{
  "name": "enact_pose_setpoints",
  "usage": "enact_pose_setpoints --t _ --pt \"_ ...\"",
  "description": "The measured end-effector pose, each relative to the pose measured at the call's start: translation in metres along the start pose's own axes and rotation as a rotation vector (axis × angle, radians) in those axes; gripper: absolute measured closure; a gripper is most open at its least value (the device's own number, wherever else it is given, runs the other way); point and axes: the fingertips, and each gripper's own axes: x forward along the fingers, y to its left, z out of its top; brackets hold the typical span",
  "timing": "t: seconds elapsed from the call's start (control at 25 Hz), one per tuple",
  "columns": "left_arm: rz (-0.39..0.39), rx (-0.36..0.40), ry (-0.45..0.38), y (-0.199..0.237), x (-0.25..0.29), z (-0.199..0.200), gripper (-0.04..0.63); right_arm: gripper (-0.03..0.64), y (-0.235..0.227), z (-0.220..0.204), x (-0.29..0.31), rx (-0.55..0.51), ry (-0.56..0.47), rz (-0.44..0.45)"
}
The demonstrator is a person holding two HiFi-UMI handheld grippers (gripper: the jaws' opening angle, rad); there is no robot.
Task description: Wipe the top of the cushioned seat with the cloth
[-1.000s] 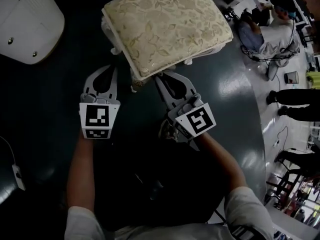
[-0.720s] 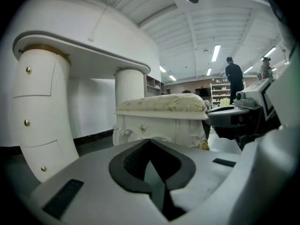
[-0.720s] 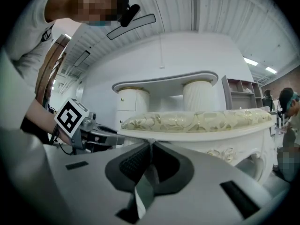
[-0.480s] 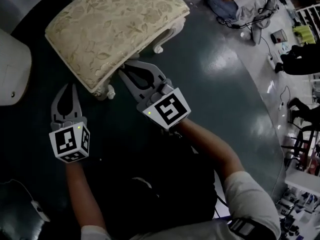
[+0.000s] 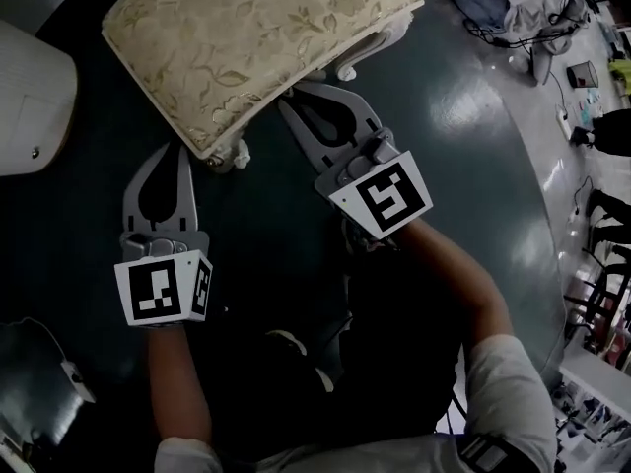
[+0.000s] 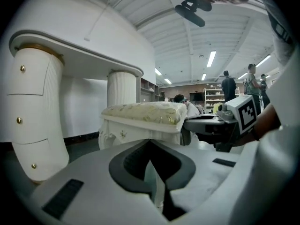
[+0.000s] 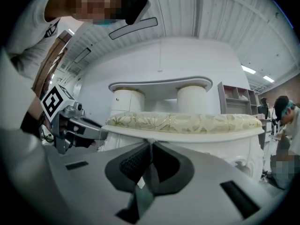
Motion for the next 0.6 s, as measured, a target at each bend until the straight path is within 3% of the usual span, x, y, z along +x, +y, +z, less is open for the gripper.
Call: enact_pose_setpoints --t 0.2,0.32,0.48,0.6 --pt "-0.004 -0.006 0.021 -0.005 -0.014 -0.002 0.581 0.589 0.0 0.0 0.0 -0.03 -0.001 0.003" --pt "-0.063 0.024 0.053 -0.022 -0.028 -0.009 0.581 0.589 -0.001 0.001 -0.001 -0.017 -0.005 0.01" --pt "-0.128 -0.056 0.041 -0.035 -0.037 0.002 0.581 0.589 -0.006 0.004 -0.003 0.009 -0.012 0.021" --pt "-0.151 -0.035 0.029 -0.048 -0.039 0.017 0.581 0.589 -0.009 0.005 -0.002 0.023 -0.041 0.066"
